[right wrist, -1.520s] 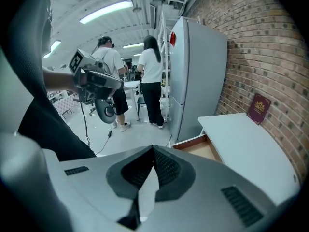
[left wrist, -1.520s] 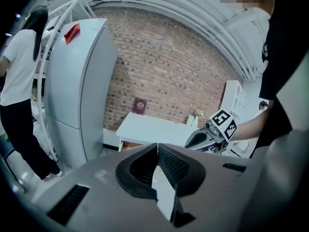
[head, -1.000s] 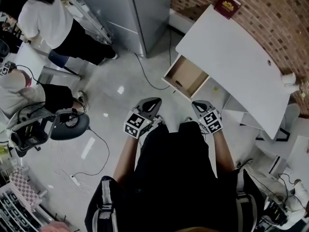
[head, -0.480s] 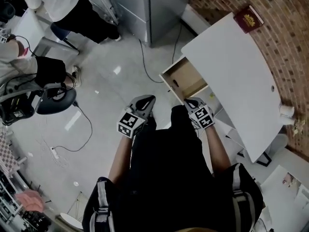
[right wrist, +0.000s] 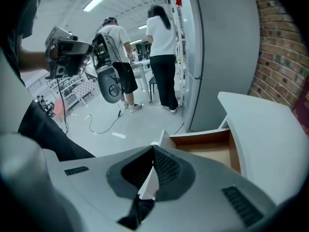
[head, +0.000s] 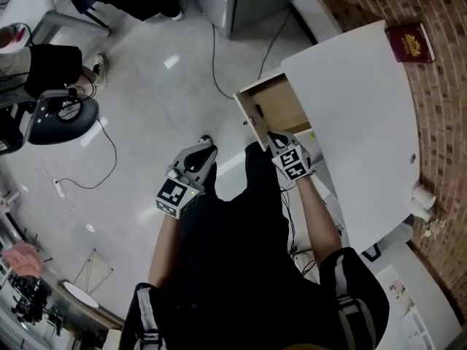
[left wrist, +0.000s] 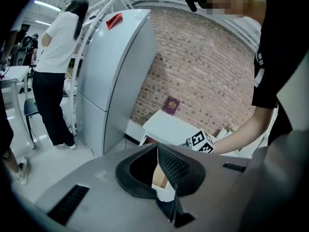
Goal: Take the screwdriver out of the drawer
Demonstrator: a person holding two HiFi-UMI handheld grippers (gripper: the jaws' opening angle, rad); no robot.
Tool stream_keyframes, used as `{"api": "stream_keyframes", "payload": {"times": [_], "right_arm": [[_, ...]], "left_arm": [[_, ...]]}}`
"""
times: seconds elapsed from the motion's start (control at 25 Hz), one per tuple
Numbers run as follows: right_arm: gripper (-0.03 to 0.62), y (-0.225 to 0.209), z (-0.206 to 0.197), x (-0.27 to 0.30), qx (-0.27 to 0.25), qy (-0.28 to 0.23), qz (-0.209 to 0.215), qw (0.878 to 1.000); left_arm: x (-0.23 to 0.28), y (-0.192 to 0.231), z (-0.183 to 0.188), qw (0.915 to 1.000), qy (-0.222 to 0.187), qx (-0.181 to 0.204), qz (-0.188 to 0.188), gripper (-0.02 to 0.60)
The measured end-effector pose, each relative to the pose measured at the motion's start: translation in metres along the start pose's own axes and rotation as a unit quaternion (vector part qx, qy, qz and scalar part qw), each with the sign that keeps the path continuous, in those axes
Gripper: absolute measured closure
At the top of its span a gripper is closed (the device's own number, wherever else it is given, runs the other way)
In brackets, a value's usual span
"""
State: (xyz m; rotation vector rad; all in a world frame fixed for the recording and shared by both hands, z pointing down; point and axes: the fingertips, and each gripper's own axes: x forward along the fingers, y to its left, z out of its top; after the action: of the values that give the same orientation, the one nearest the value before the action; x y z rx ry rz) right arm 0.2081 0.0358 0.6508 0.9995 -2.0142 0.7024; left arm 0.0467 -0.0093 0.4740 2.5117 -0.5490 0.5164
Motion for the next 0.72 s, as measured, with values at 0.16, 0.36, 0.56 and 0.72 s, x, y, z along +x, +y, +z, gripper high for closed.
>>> {"api": "stream_keyframes", "payload": {"times": [0.16, 0.36, 0.56, 0.72], "right_arm": [[0.537, -0.014, -0.016, 0.037, 0.008, 0.018, 0.005, 1.000], [0.537, -0.028, -0.044, 0.073, 0.016, 0.041, 0.014, 0.999], [0.537, -0.052, -0.065, 0.115, 0.052, 0.052, 0.020, 0.997], [0.536, -0.064, -0.081, 0.150, 0.062, 0.079, 0.037, 0.994]], "left_arm": [[0.007, 0.014, -0.013, 0.9999, 0.006, -0.011, 0.007, 0.563], [0.017, 0.009, -0.031, 0.9993, 0.011, -0.036, 0.002, 0.563], [0.023, 0.005, -0.051, 0.9985, 0.024, -0.049, -0.001, 0.563], [0.024, 0.007, -0.064, 0.9976, 0.028, -0.064, 0.002, 0.563]]}}
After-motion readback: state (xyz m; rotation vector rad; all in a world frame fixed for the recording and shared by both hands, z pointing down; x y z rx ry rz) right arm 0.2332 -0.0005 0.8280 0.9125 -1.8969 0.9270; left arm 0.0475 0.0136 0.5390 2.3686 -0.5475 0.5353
